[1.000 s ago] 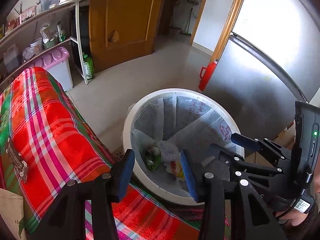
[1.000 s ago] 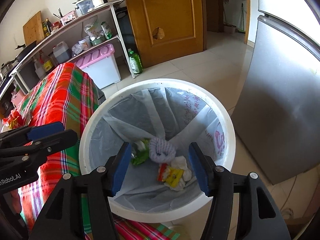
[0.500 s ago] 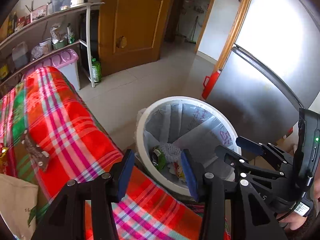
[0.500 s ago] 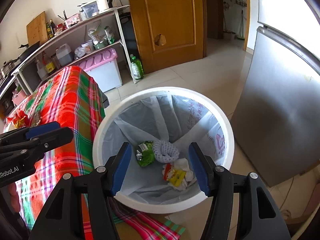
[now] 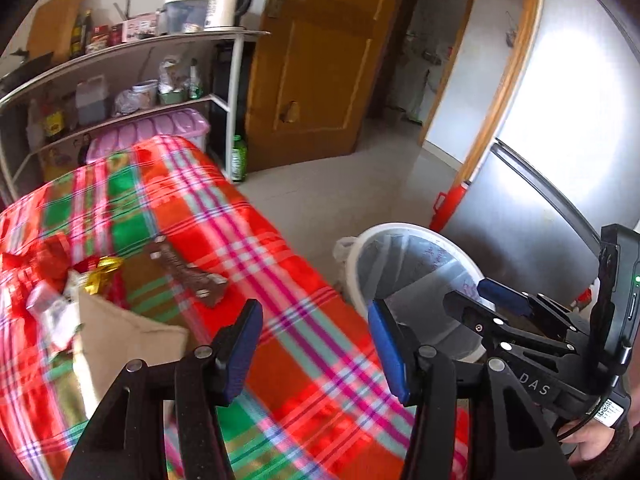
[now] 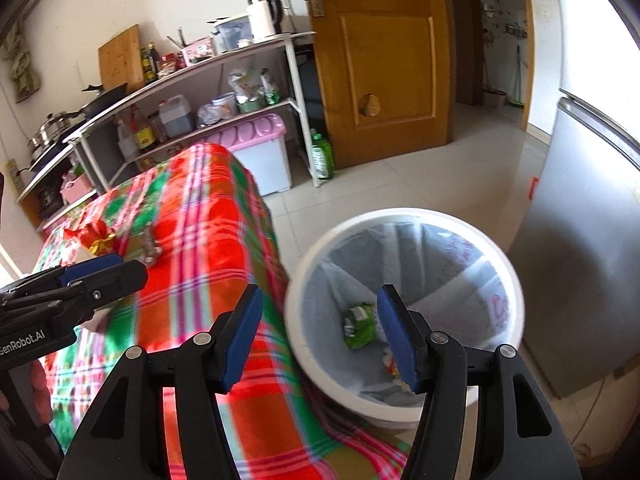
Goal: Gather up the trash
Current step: 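Move both open tools back toward the remaining trash on the table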
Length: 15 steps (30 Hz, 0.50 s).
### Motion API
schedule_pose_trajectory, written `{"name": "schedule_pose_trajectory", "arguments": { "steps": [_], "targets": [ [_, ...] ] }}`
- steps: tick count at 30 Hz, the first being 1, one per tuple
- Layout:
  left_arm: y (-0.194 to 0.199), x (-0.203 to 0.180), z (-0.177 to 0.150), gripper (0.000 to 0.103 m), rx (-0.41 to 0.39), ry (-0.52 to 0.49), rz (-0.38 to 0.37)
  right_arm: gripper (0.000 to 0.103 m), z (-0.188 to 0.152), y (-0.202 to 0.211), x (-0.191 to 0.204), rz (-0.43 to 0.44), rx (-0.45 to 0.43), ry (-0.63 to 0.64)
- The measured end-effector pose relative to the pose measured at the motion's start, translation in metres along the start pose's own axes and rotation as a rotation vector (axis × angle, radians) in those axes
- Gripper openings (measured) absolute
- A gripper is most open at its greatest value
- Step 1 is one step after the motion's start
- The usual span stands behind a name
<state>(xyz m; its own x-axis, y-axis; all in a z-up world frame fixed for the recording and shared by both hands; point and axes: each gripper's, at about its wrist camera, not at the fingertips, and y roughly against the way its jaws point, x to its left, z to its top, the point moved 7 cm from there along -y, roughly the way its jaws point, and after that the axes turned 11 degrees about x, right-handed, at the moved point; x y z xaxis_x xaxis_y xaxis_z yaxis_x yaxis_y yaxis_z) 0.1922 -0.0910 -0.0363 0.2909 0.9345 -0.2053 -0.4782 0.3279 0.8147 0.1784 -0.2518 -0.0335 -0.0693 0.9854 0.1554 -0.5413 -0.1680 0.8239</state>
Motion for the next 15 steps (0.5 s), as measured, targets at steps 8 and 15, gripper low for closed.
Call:
{"name": "schedule_pose_trajectory", "arguments": {
  "steps": [8, 15],
  "targets": [
    [0.038, 0.059, -0.019, 0.055, -0.056, 0.087, 0.083, 0.060, -0.004, -0.016, 0.061, 0.072, 0.028, 0.091],
    [0.059, 0.112, -0.038, 0.056, -0.074, 0.171, 0.132, 0.060, -0.009, -0.025, 0.111, 0.140, 0.044, 0.163]
  ]
}}
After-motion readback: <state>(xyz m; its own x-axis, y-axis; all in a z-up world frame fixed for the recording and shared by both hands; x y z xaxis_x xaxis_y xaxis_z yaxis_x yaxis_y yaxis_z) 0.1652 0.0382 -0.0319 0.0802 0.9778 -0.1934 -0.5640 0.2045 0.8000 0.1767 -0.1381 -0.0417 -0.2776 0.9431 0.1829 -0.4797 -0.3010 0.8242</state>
